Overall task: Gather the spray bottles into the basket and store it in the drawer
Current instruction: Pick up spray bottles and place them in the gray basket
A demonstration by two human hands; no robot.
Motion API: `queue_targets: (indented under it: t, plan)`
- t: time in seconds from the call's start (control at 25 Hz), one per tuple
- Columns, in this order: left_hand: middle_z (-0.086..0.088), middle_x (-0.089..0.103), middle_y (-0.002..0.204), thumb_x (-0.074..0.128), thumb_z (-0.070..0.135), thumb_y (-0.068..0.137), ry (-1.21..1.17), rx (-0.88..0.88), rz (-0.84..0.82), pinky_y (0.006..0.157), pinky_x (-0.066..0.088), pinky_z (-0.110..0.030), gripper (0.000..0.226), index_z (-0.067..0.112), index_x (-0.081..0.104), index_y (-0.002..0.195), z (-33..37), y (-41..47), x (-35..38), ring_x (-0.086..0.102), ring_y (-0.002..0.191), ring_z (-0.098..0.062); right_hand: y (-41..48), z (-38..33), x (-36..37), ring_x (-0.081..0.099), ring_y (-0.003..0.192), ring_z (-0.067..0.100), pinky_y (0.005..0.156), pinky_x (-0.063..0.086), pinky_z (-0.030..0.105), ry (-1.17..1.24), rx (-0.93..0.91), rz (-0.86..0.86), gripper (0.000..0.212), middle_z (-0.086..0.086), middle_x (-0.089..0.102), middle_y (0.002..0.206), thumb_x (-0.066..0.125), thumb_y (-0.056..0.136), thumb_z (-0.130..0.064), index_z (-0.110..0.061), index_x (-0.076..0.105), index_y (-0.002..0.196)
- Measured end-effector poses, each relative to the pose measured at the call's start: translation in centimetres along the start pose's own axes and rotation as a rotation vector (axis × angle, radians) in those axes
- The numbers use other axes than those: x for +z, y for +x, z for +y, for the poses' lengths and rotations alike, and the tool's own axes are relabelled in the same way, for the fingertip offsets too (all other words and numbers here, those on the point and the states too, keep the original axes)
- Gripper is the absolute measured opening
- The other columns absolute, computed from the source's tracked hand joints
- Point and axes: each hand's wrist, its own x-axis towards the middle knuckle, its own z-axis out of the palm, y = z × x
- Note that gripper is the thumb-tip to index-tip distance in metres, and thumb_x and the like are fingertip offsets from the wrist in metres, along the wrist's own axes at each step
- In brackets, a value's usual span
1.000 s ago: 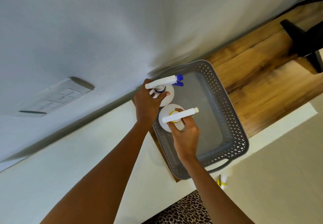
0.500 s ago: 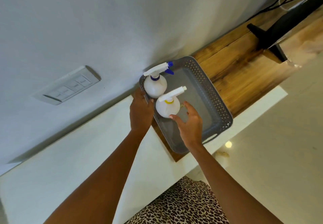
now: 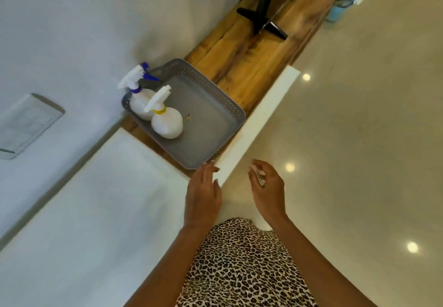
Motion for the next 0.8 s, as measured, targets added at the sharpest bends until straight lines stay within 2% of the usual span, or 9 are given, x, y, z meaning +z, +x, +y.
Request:
queue_targets:
  t: [0.12, 0.28, 0.44, 0.56, 0.64, 0.72, 0.8]
  plan:
    - [-0.015, 0.053, 0.133, 0.053, 0.002, 0.085, 0.109, 0.166, -0.149, 0.106, 0.041, -0.040, 0.034, 0.004, 0.053, 0.119, 1.4, 0.4, 4.1, 0.046, 0.127, -0.028, -0.1, 5.0, -2.7, 0.059, 0.107, 0.020, 0.094, 0.050, 0.040, -0.003, 0.107, 0.029, 0.023, 0.006, 0.065, 0.114, 0.054, 0.092, -0.016, -0.012, 0.061, 0.114]
    - [-0.019, 0.052, 0.133, 0.057, 0.001, 0.080, 0.279, 0.364, -0.239, 0.106, 0.030, -0.033, 0.039, 0.000, 0.053, 0.119, 1.7, 3.7, 11.1, 0.045, 0.128, -0.033, 1.6, 14.0, -4.2, 0.060, 0.103, 0.020, 0.088, 0.052, 0.039, -0.078, 0.220, 0.018, 0.023, 0.008, 0.067, 0.111, 0.054, 0.092, -0.019, -0.012, 0.061, 0.113]
    - [-0.022, 0.049, 0.135, 0.055, 0.000, 0.078, 0.346, 0.468, -0.317, 0.108, 0.034, -0.043, 0.045, -0.004, 0.048, 0.122, 0.6, 6.9, 20.9, 0.042, 0.129, -0.036, 4.7, 24.2, -3.6, 0.060, 0.104, 0.020, 0.087, 0.049, 0.034, -0.167, 0.313, -0.057, 0.024, 0.008, 0.067, 0.112, 0.054, 0.092, -0.018, -0.011, 0.062, 0.113]
    - [-0.020, 0.043, 0.141, 0.053, 0.003, 0.082, 0.342, 0.435, -0.363, 0.109, 0.031, -0.043, 0.048, -0.002, 0.043, 0.128, -2.5, 7.4, 29.5, 0.036, 0.134, -0.035, 7.7, 32.3, -1.9, 0.059, 0.107, 0.026, 0.087, 0.046, 0.034, -0.258, 0.350, -0.078, 0.024, 0.011, 0.066, 0.114, 0.052, 0.092, -0.013, -0.010, 0.061, 0.114]
    - [-0.015, 0.036, 0.146, 0.048, 0.005, 0.085, 0.338, 0.391, -0.406, 0.113, 0.025, -0.038, 0.045, 0.002, 0.041, 0.130, -5.7, 6.9, 34.5, 0.028, 0.139, -0.030, 10.1, 37.2, -0.5, 0.054, 0.111, 0.029, 0.086, 0.044, 0.037, -0.430, 0.292, -0.156, 0.032, 0.011, 0.061, 0.120, 0.046, 0.091, -0.007, -0.014, 0.057, 0.120]
    - [-0.014, 0.034, 0.148, 0.047, 0.006, 0.086, 0.346, 0.376, -0.452, 0.114, 0.022, -0.035, 0.044, 0.003, 0.041, 0.130, -10.0, 6.3, 39.6, 0.025, 0.140, -0.028, 13.0, 42.8, 1.5, 0.047, 0.118, 0.030, 0.087, 0.042, 0.039, -0.701, 0.164, -0.342, 0.047, 0.011, 0.050, 0.133, 0.041, 0.088, -0.002, -0.019, 0.046, 0.132]
    - [-0.014, 0.034, 0.148, 0.048, 0.007, 0.087, 0.363, 0.367, -0.511, 0.114, 0.022, -0.035, 0.045, 0.003, 0.040, 0.131, -14.1, 5.5, 43.6, 0.025, 0.140, -0.028, 15.8, 47.8, 3.2, 0.042, 0.126, 0.031, 0.090, 0.042, 0.040, -1.074, -0.098, -0.556, 0.056, 0.014, 0.039, 0.143, 0.043, 0.087, -0.007, -0.023, 0.034, 0.140]
